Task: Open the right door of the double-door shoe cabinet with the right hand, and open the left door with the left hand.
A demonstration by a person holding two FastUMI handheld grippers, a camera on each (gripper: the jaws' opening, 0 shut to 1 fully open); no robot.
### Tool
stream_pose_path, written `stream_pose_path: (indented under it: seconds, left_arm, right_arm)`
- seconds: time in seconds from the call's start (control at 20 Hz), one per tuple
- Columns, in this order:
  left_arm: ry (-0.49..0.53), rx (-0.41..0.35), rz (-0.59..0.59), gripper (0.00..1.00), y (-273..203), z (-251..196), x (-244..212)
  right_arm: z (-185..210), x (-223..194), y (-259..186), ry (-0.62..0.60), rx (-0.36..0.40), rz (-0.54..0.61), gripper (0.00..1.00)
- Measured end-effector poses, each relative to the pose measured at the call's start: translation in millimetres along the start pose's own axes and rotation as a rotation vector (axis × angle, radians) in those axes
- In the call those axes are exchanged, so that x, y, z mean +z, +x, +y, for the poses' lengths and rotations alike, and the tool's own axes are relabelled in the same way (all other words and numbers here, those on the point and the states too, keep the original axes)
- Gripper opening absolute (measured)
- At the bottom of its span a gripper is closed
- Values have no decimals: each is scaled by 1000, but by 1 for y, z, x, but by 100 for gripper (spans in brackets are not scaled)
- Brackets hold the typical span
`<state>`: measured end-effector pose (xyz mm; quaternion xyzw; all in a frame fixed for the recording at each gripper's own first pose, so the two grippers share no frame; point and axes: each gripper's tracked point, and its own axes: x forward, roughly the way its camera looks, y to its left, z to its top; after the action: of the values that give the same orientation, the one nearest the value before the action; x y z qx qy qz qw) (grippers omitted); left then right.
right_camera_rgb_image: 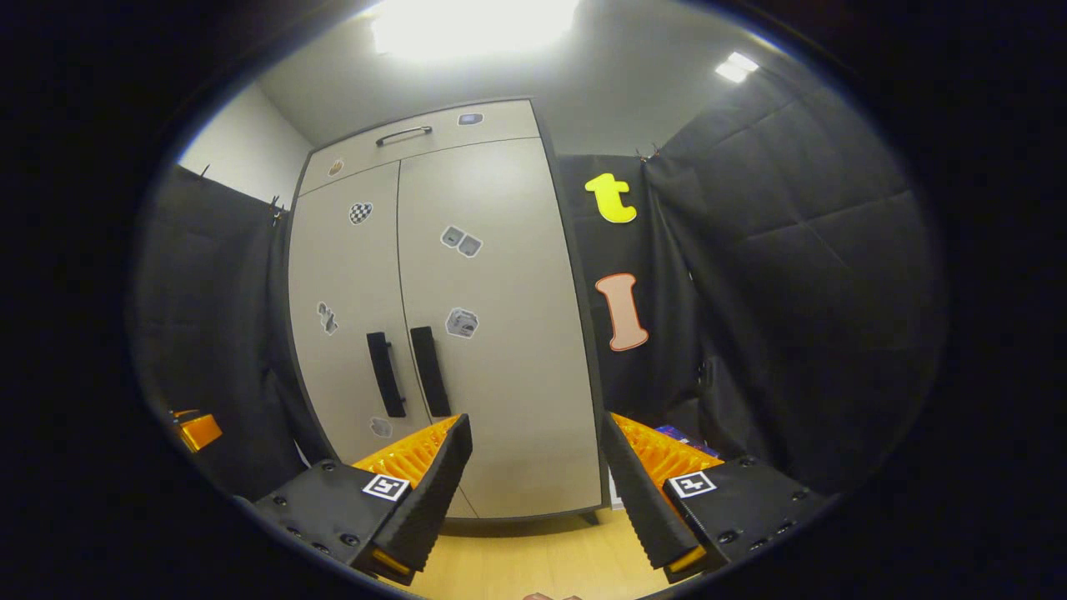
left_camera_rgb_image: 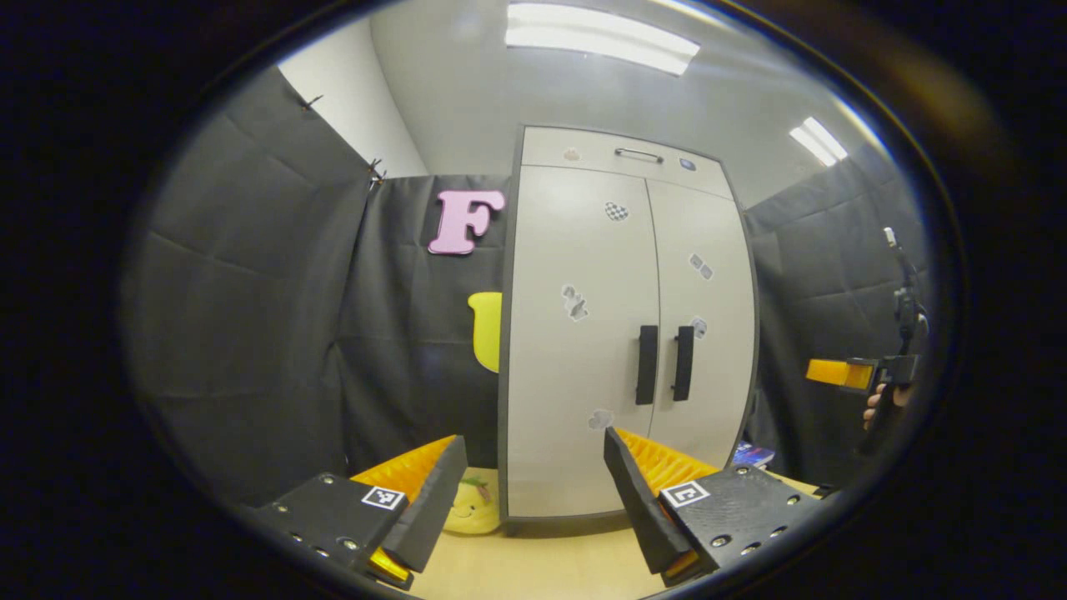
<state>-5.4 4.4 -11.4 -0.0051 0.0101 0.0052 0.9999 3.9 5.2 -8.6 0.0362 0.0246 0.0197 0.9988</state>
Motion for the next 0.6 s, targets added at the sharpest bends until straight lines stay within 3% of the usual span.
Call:
stream_pose_path:
  seconds: [0.6]
  left_arm:
    - [-43, 56, 8, 95, -17, 13, -17]
  right_arm:
    - [21, -1, 17, -60, 27, 22, 96]
